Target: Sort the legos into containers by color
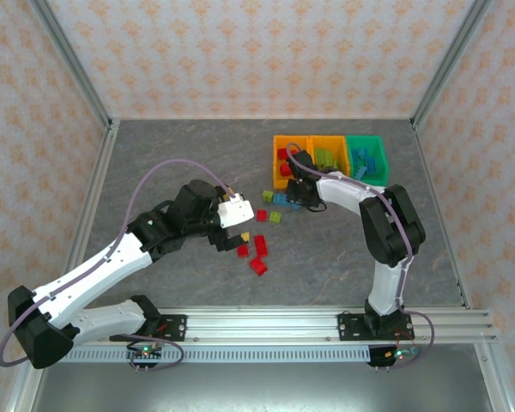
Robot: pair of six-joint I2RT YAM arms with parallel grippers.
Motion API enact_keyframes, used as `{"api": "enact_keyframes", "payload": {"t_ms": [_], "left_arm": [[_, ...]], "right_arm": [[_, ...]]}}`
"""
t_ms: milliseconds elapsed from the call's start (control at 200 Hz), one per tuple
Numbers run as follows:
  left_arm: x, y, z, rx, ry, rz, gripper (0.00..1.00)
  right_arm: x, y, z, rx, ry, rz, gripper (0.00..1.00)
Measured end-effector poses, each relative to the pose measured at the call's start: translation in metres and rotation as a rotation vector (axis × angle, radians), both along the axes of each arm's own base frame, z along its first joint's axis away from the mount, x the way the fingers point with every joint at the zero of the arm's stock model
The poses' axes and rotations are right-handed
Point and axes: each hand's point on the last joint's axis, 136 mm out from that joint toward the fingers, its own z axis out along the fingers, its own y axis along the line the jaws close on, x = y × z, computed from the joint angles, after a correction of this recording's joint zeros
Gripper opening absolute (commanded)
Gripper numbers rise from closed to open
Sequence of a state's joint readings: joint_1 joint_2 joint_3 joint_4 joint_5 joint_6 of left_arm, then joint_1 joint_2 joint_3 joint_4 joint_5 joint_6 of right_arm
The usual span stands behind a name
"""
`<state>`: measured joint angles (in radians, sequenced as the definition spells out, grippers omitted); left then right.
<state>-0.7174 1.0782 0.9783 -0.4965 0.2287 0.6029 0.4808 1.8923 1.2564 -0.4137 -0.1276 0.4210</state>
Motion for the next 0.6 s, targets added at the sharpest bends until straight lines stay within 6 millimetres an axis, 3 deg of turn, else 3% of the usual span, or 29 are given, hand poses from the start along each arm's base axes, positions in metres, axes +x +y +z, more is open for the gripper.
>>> {"api": "enact_keyframes", "payload": {"t_ms": [115,285,500,601], "left_arm": [[0.0,0.0,0.0,0.0,0.0,0.0,1.0],[0.0,0.0,0.0,0.0,0.0,0.0,1.0],[0.0,0.0,-0.001,0.002,0.003,0.0,1.0],[0.001,-0.001,-0.002,0.005,0.006,0.0,1.0]], "right_arm": [[-0.005,-0.001,0.001,0.014,-0.008,-0.006,0.21],[-0.033,-0.014,0.011,0.032,-0.001,-0.023,0.21],[-0.043,-0.023,0.058,0.087,-0.095,-0.052,0.21],[-0.04,-0.036,0.084,0.107,-0.158,-0.093,0.21]]}}
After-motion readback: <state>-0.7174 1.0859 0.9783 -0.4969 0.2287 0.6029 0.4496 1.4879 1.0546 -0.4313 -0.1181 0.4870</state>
